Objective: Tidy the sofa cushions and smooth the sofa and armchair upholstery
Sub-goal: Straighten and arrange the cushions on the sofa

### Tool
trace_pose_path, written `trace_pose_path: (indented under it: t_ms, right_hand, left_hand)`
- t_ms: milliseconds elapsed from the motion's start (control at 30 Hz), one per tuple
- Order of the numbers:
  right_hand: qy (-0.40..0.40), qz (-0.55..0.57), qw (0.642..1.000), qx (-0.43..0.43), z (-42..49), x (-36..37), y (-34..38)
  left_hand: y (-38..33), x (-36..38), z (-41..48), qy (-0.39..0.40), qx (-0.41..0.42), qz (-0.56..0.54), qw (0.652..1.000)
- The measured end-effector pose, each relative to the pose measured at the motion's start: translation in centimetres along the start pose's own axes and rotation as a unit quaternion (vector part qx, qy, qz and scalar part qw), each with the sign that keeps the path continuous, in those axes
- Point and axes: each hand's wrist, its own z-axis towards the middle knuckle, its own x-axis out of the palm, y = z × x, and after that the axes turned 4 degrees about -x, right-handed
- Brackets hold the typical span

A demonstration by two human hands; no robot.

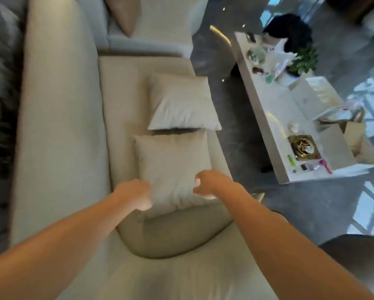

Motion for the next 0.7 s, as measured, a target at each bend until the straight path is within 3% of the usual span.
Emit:
trace_pose_path:
  t_ms: [100, 200, 333, 433, 533, 600, 700]
  right_hand:
    - [-0.008, 0.020, 1.000, 0.017, 7.9, 1.4, -2.2]
    - [-0.061, 0.081, 0.994, 0.050, 16.3, 3.6, -4.9]
    - [-0.121, 0.248, 0.957, 0.092, 24.4, 9.3, -8.4]
    - [-0.173, 0.288, 0.936, 0.102, 25.8, 12.9, -9.2]
    - [-0.218, 0.302, 0.922, 0.104, 25.6, 13.1, -8.7]
    - [-0.216, 0.355, 0.904, 0.104, 25.3, 12.3, -8.3]
    - [-0.195, 0.491, 0.846, 0.070, 24.2, 11.8, -6.6]
  left_hand:
    - [0.4, 1.8, 7.3, 0.009, -0.008, -0.032, 0.999]
    - [0.5, 4.1, 14.5, -0.037, -0.057, -0.179, 0.981]
    - [1.1, 8.0, 23.3, -0.087, -0.135, -0.375, 0.913]
    - [0.6, 10.4, 26.4, -0.101, -0.110, -0.532, 0.834]
    - [-0.7, 10.7, 26.1, -0.187, -0.122, -0.565, 0.794]
    - [-1.2, 9.3, 24.6, -0.237, -0.127, -0.553, 0.789]
    - [0.3, 5.5, 20.4, -0.307, -0.109, -0.515, 0.793]
